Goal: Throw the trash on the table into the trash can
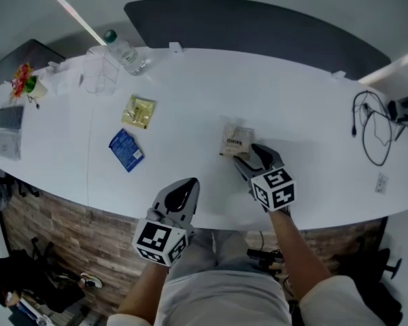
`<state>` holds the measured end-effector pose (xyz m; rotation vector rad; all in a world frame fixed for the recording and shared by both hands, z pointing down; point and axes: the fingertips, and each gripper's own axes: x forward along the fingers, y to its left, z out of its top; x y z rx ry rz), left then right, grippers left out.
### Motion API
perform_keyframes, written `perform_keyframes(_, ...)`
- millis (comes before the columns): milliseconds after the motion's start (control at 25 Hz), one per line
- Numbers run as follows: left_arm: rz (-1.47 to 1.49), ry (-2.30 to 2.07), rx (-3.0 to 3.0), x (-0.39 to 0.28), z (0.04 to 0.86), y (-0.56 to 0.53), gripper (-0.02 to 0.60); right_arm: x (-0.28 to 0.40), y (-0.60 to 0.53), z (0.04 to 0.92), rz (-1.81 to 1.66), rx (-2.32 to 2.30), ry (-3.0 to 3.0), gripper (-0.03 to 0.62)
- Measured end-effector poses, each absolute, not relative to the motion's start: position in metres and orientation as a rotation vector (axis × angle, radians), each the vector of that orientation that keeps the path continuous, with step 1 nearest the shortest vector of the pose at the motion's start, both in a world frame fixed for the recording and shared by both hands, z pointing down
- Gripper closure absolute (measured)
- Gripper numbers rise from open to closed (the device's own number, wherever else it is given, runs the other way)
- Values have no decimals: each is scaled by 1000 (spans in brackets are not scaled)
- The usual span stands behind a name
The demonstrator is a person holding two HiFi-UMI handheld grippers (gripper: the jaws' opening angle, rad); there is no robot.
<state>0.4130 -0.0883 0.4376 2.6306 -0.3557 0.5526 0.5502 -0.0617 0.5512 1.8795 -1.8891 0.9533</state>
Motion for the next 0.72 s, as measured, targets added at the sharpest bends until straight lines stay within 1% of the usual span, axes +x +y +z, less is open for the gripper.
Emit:
perform_keyframes(320,568,-390,2618,398,441,-94,581,552,-64,565,1002,1876,-1842,332)
perform_keyframes(360,568,-393,2617,397,441,-94,581,552,-64,566,1005,1879,-1842,347)
perform_keyframes(440,568,-399,2616,396,441,-95,581,553,-62,566,1006,1884,-1844,482)
perform_keyframes(560,568,-405,2612,393,441,-95,581,553,-60,564,1004,1887,-1855,540)
perform_keyframes(720,567,-411,2614,390,439,-95,581,553,-58,557,999,1897,-1888,554)
